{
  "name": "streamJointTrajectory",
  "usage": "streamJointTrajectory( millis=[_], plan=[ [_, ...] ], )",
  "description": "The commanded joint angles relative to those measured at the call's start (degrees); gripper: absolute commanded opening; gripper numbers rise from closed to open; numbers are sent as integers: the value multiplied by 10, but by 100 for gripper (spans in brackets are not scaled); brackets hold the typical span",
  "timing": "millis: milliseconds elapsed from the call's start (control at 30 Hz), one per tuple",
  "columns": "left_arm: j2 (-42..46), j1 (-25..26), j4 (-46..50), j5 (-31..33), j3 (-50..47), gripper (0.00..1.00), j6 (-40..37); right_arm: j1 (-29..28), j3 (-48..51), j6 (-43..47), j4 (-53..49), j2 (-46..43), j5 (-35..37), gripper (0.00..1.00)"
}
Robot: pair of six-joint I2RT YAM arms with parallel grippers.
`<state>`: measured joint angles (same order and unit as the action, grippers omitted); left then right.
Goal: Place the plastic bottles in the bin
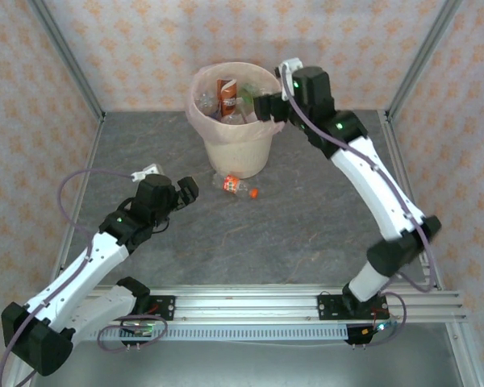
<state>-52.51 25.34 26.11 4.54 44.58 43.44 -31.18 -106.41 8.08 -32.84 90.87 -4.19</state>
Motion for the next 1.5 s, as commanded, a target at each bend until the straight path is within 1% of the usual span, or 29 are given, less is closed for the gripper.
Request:
streamJointTrajectory(
  millis=[0, 67, 133, 200, 267, 367, 433, 533, 667, 833, 967, 1033, 1133, 1333, 1400, 1467],
  plan=[
    [-9, -6, -24, -11, 14, 100, 2, -1, 150, -44, 126, -75, -131, 92],
    [-14, -6, -24, 3, 12, 100, 15, -2, 244, -57, 177, -111, -171, 92],
    [-19, -6, -20, 18, 10, 100, 29, -6, 337, -79, 225, -130, -167, 91],
    [-25, -7, -20, 25, 9, 100, 37, -9, 405, -88, 263, -131, -157, 91],
    [-35, -8, -19, 24, 10, 100, 43, -14, 457, -89, 302, -120, -160, 91],
    [-56, -11, -17, 27, 12, 100, 60, -33, 501, -55, 353, -80, -176, 91],
    [-70, -15, -18, 28, 11, 100, 73, -51, 506, -12, 369, -44, -158, 91],
    [-82, -19, -23, 21, 6, 100, 81, -68, 502, 28, 399, 7, -124, 91],
    [-81, -23, -17, 24, -1, 100, 84, -84, 468, 58, 388, 76, -91, 89],
    [-69, -29, -11, 34, -9, 100, 83, -99, 466, 50, 436, 123, -28, 88],
    [-69, -31, -11, 38, -11, 100, 80, -107, 478, 37, 484, 146, 39, 87],
    [-74, -32, -10, 37, -10, 100, 79, -107, 474, 32, 494, 160, 36, 87],
    [-82, -33, -10, 35, -7, 100, 76, -112, 455, 32, 487, 186, 9, 87],
    [-85, -35, -10, 33, -11, 100, 75, -121, 437, 21, 502, 228, 12, 86],
    [-85, -36, -10, 34, -11, 100, 75, -122, 437, 11, 509, 237, 30, 79],
    [-84, -36, -9, 34, -10, 100, 74, -124, 444, 1, 513, 232, 53, 68]
  ],
)
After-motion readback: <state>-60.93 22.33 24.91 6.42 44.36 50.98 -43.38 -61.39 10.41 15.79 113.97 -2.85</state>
